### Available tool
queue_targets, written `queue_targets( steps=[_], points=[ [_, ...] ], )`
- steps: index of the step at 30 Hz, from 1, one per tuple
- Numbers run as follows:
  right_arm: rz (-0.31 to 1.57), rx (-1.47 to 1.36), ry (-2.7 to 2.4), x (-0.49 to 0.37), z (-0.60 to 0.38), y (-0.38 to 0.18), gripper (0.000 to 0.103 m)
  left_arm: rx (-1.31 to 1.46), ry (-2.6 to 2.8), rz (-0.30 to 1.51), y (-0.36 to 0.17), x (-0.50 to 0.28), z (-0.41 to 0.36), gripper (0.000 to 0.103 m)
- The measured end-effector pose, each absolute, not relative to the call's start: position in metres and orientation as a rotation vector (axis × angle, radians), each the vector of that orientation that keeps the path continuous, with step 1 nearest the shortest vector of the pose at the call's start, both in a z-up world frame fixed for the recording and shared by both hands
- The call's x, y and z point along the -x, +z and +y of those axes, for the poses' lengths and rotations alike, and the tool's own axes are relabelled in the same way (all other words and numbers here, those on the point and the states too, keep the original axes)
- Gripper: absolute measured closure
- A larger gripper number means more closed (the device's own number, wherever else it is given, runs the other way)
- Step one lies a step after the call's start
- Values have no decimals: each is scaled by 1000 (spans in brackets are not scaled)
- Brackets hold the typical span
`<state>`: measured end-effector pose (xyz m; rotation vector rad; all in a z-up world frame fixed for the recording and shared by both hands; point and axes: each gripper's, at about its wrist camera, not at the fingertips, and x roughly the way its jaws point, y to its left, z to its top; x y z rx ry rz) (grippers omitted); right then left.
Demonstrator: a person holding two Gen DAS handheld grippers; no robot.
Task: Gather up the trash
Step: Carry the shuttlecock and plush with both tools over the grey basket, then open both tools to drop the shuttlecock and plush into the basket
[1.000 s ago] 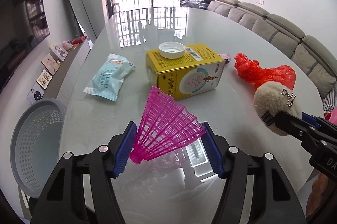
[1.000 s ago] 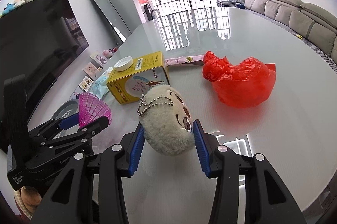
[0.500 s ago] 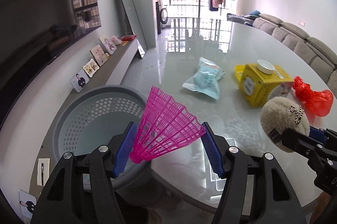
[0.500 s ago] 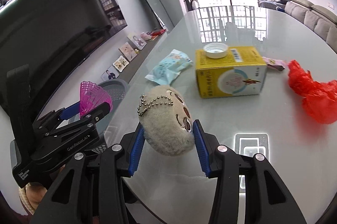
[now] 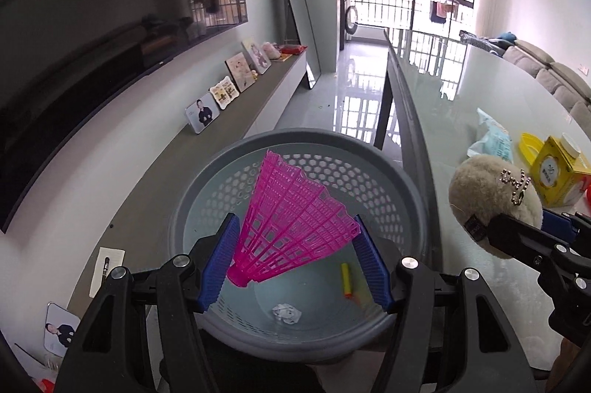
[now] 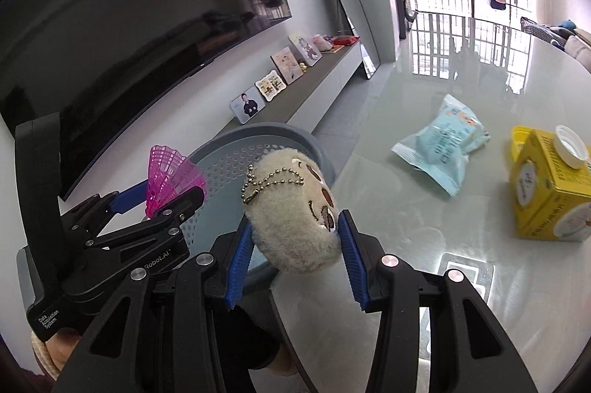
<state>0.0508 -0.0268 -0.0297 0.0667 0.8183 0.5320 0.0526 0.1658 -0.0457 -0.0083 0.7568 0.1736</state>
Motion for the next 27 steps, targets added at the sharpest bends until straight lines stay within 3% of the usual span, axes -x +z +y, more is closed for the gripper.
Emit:
queue_targets(
  steps=[12, 27],
  points=[
    [886, 4, 602, -97, 42, -53, 59, 63, 239, 804, -72, -75, 212, 41],
    [943, -3, 607, -104, 47, -69, 59, 108, 252, 843, -87, -90, 228, 36]
  ],
)
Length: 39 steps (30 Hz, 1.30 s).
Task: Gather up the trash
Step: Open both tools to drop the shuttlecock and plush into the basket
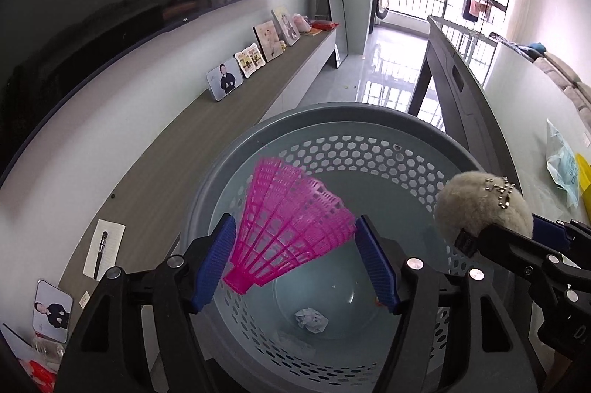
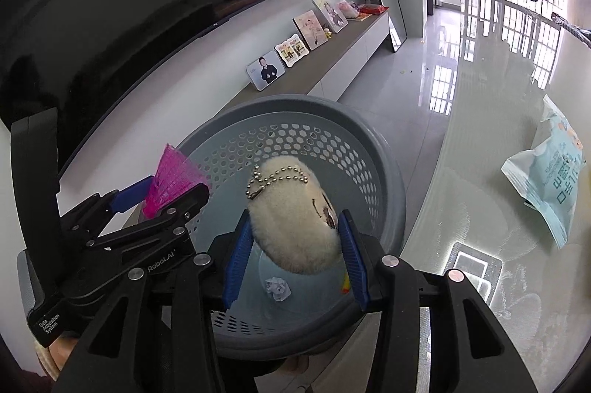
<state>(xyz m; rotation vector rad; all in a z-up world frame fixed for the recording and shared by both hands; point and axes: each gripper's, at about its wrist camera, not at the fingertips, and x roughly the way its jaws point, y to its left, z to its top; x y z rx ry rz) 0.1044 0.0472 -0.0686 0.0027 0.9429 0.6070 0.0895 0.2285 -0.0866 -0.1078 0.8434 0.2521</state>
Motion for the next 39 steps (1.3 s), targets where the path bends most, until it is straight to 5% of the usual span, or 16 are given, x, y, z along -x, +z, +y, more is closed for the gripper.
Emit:
queue_targets(
  steps=[4, 16, 39],
  points=[
    [938, 0, 607, -103, 46, -68, 51, 118, 265, 841, -87, -86, 230, 25],
    [944, -37, 595, -108, 42, -70, 51, 141, 289, 856, -82, -79, 235, 19],
    [985, -114, 622, -113, 33, -74, 47, 178, 342, 824, -64, -67, 259, 18]
  ],
)
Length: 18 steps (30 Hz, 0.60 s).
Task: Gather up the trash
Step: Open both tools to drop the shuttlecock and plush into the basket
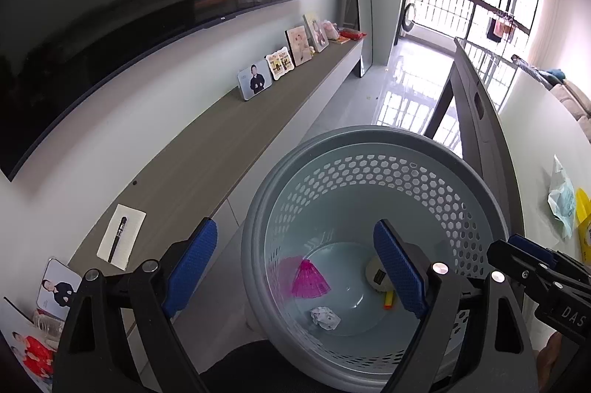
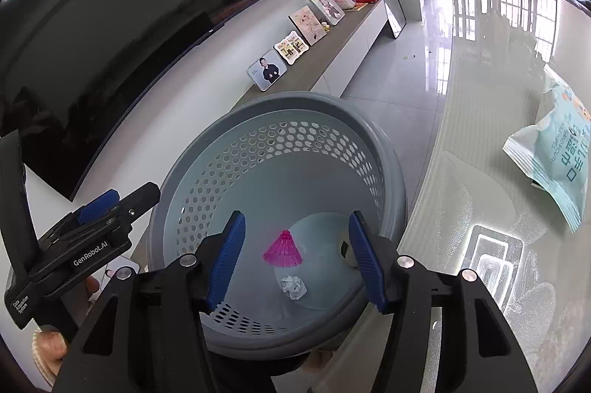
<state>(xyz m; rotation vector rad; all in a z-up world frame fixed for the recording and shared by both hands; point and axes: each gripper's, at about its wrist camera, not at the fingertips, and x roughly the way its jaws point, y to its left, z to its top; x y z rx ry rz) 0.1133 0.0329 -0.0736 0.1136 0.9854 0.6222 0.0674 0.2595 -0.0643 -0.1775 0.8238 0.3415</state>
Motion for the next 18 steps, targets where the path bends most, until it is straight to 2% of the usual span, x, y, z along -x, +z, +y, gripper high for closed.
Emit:
queue_targets(
  steps=[8, 18],
  points=[
    [962, -110, 610, -112, 35, -73, 47, 159, 319, 833, -63, -67, 257, 18],
    [943, -170, 644, -108, 21, -61, 47, 125, 332, 794, -36, -55, 249, 17]
  ],
)
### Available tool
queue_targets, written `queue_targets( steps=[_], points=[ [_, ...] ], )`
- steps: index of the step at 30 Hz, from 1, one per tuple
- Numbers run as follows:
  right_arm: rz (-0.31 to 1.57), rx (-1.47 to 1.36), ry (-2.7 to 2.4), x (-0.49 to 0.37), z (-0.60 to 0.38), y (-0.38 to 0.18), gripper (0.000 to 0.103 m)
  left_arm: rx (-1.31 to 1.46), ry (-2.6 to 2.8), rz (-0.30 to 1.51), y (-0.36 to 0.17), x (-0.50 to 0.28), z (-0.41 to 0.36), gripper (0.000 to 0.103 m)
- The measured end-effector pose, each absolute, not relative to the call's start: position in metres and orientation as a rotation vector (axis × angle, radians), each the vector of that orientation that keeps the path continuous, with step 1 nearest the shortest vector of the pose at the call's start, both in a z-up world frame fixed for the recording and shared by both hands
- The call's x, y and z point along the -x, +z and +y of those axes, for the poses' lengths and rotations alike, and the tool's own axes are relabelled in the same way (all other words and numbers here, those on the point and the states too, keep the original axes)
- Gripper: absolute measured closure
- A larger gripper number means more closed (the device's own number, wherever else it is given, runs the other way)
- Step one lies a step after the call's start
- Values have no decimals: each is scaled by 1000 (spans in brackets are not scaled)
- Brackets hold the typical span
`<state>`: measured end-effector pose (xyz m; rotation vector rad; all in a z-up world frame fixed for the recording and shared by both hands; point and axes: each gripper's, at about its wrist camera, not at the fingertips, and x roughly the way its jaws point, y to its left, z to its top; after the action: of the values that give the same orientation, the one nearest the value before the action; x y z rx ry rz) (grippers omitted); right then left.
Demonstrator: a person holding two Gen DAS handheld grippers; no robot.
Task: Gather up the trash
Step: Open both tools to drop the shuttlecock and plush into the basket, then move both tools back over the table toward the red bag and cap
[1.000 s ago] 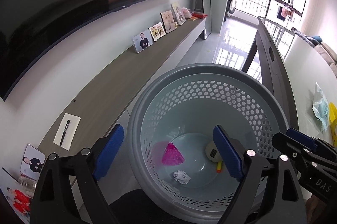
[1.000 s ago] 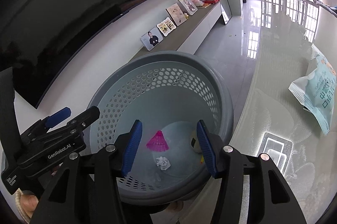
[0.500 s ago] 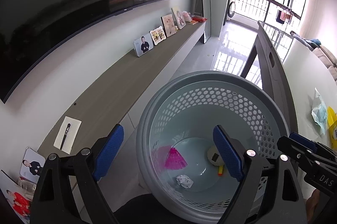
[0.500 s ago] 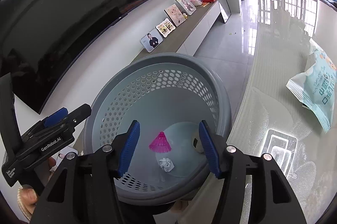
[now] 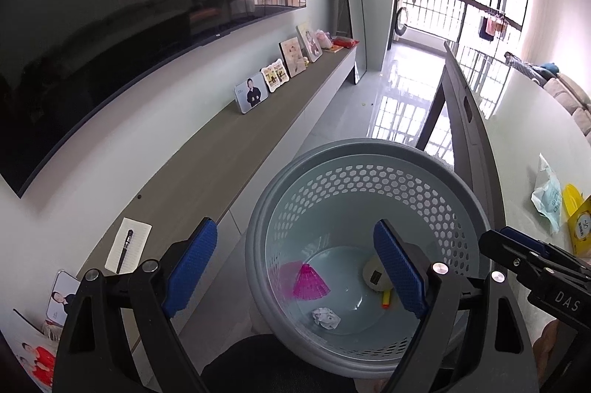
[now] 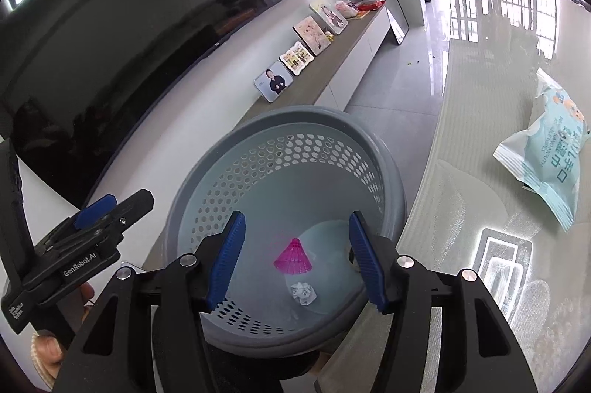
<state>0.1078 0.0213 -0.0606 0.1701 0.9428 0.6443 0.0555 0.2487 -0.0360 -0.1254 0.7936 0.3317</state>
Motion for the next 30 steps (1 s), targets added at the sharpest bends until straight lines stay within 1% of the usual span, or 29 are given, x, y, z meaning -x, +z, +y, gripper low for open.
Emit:
queue_targets(
  steps=[11, 14, 17, 24, 30],
  points=[
    [850, -204, 596, -65, -36, -27, 45, 84, 282, 770, -15, -44, 206, 15],
    [826, -211, 548, -50, -67, -21, 44, 62, 245, 761, -9, -42, 185, 15],
    [806, -208, 480, -33, -101, -16, 44, 54, 198, 749, -4, -40, 164, 12],
    [740, -200, 280, 0, -183, 5, 44, 43, 83, 737, 5, -38, 107, 12],
    [678, -228, 106, 22, -266, 16, 43, 9, 8, 755, 1, -40, 54, 11]
  ],
)
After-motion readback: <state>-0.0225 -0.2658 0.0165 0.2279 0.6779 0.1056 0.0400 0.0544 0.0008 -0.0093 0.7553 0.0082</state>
